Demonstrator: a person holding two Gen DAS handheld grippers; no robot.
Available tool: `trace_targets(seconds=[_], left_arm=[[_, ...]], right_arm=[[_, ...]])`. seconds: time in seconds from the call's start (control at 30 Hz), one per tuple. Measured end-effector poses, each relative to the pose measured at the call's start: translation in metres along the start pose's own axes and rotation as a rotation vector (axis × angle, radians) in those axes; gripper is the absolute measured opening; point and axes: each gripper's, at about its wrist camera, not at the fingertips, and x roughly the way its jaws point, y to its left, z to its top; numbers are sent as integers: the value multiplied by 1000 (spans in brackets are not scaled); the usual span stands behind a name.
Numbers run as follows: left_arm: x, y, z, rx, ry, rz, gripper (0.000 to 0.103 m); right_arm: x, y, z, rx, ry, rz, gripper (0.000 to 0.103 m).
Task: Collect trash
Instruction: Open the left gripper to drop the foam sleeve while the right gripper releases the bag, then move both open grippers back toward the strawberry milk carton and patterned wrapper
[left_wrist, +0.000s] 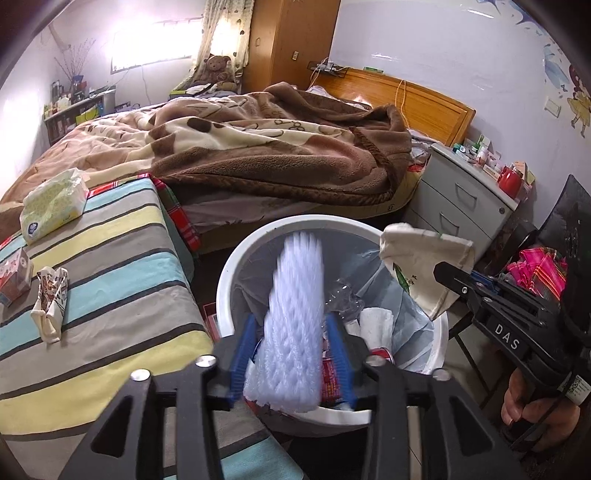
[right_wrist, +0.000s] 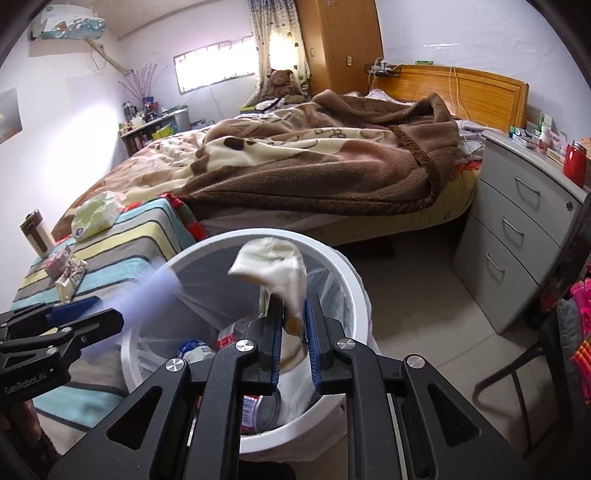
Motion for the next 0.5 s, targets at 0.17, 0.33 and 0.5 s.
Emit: trace_targets(seconds=[0.17,0.33,0.5], left_arm=[[-2,5,-1,-19,-5,-9,58],[-8,11,-1,-30,-15,-2,58],[-18,20,-1,-41,-34,9,58]], right_arm=[[-1,2,-1,0,2,9,53],[-4,7,1,-3,-6,19,53],[-10,14,3,0,-26,40,53]])
